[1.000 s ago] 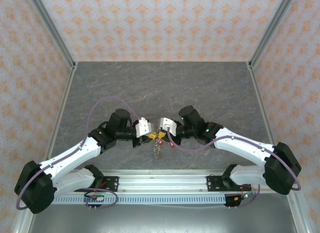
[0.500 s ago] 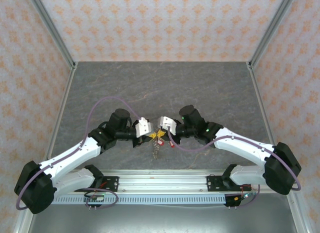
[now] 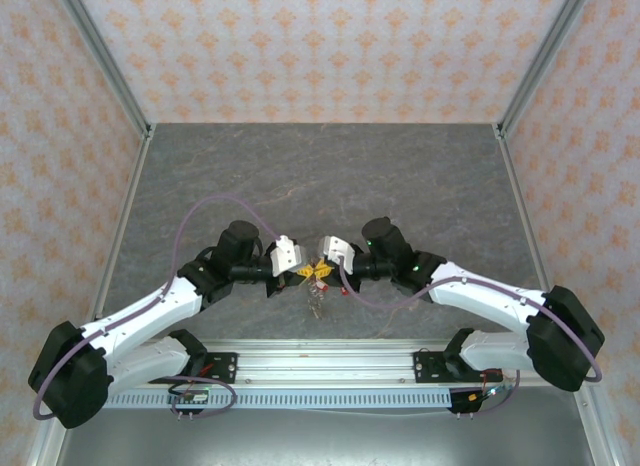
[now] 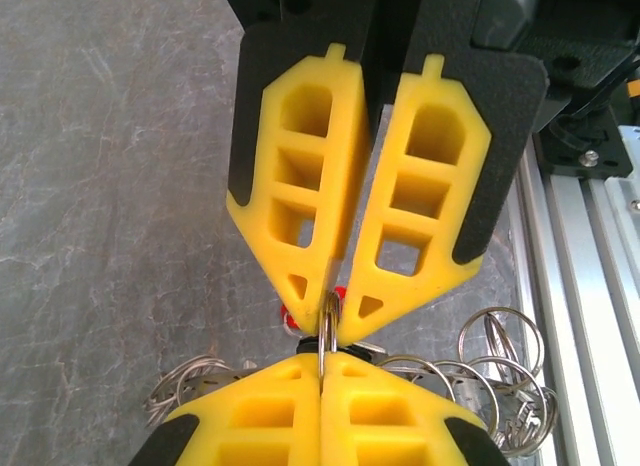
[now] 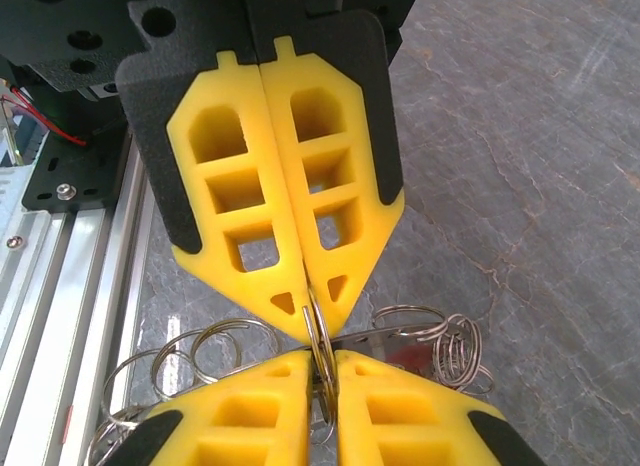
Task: Put the keys on the keyring
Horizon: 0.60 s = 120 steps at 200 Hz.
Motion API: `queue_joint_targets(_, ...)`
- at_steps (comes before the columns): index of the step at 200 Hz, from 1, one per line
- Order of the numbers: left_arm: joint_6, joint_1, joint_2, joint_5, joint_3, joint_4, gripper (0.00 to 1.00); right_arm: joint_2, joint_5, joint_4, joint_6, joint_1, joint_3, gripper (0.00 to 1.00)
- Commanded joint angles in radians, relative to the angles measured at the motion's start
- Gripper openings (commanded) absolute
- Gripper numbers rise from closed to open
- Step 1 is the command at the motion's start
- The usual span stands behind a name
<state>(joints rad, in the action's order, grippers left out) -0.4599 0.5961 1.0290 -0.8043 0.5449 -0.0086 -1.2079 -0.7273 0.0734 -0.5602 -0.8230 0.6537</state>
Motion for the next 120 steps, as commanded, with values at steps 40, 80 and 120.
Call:
queue_joint_targets(40,0.034,0.008,-0.012,-0.072,-0.002,0.136,0.00,0.019,-0.063,0.117,0.046,0.039,-0.050,0.09)
queue_joint_targets(80,0.023,0.007,-0.014,-0.025,-0.003,0.103,0.03,0.059,-0.061,0.102,0.056,0.048,-0.046,0.00)
queue_joint_targets(120,0.029,0.008,-0.018,0.044,0.022,0.063,0.12,0.053,-0.048,0.043,0.046,0.048,-0.008,0.00)
